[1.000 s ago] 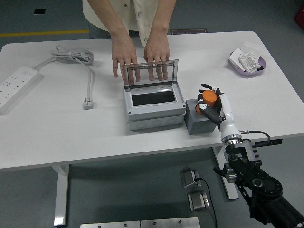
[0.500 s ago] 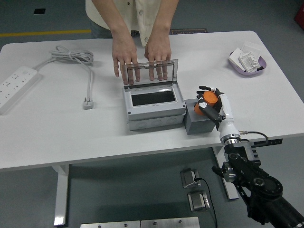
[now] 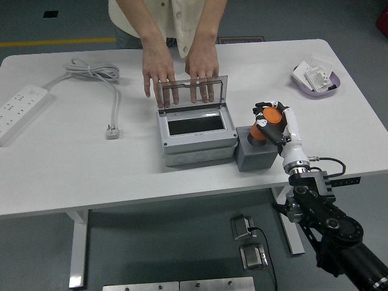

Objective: Fetch the battery,place it into the box,close the lid of the box

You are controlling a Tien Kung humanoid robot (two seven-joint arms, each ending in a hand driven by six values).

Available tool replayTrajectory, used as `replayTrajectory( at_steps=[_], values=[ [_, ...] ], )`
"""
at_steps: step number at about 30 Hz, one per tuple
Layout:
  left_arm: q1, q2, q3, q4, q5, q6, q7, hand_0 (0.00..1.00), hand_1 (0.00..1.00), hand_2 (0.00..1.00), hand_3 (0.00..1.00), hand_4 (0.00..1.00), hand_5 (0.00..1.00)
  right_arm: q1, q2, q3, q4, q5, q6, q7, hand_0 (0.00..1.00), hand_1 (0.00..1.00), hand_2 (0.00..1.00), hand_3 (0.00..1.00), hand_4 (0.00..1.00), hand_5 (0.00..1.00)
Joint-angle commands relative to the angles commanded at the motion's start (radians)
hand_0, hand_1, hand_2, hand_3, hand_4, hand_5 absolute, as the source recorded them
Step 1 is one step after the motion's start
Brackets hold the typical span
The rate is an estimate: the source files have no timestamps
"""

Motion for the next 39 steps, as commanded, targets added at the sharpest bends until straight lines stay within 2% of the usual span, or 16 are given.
replayTrajectory(
  at_steps=[13,14,19,20,21,25,26,31,34,39],
  values=[
    [0.006,0.003,0.009,0.000,-0.007,0.003,0.005,0.598,0.691,0.718,0.761,0.808,0.912,0.045,-0.030,-0.007,0.121,-0.093,-0.060,-0.065,0.573,0.535,0.515,0.452,0.002,0.002],
    [0.006,0.004,0.010,0.000,-0.008,0.004,0.006,0.596,0.692,0.718,0.761,0.808,0.912,0.050,-0.032,-0.011,0.131,-0.111,-0.061,-0.074,0.341,0.392,0.465,0.433,0.002,0.002],
    [0.011,0.009,0.012,0.000,-0.014,0.007,0.011,0.596,0.692,0.718,0.761,0.808,0.912,0.089,-0.027,-0.045,0.160,-0.206,-0.062,-0.120,0.341,0.392,0.465,0.433,0.002,0.002],
    [0.012,0.010,0.012,0.000,-0.015,0.008,0.012,0.597,0.691,0.718,0.761,0.808,0.912,0.100,-0.023,-0.054,0.161,-0.227,-0.060,-0.130,0.164,0.265,0.414,0.398,0.002,0.002],
    [0.012,0.010,0.012,0.000,-0.016,0.008,0.013,0.597,0.691,0.718,0.761,0.808,0.912,0.109,-0.019,-0.062,0.161,-0.246,-0.058,-0.139,0.164,0.265,0.414,0.398,0.002,0.002],
    [0.011,0.011,0.012,0.000,-0.018,0.008,0.014,0.597,0.691,0.718,0.761,0.808,0.912,0.148,-0.004,-0.086,0.163,-0.345,-0.023,-0.202,0.164,0.265,0.414,0.398,0.002,0.002],
    [0.011,0.012,0.013,0.000,-0.019,0.008,0.014,0.598,0.691,0.718,0.761,0.808,0.912,0.160,-0.001,-0.093,0.162,-0.378,-0.004,-0.224,0.036,0.165,0.366,0.321,0.002,0.002],
    [0.015,0.015,0.032,0.000,-0.020,0.007,0.021,0.598,0.691,0.718,0.761,0.808,0.912,0.223,0.008,-0.139,0.152,-0.533,0.070,-0.326,0.036,0.165,0.366,0.321,0.002,0.002],
    [0.017,0.019,0.040,0.000,-0.021,0.008,0.028,0.599,0.692,0.718,0.760,0.808,0.912,0.269,0.008,-0.194,0.147,-0.632,0.097,-0.383,0.015,0.149,0.340,0.311,0.002,0.002],
    [0.014,0.024,0.040,0.000,-0.018,0.008,0.030,0.599,0.692,0.718,0.761,0.808,0.911,0.343,0.011,-0.291,0.131,-0.791,0.120,-0.427,0.020,0.146,0.343,0.313,0.002,0.002]
  ],
)
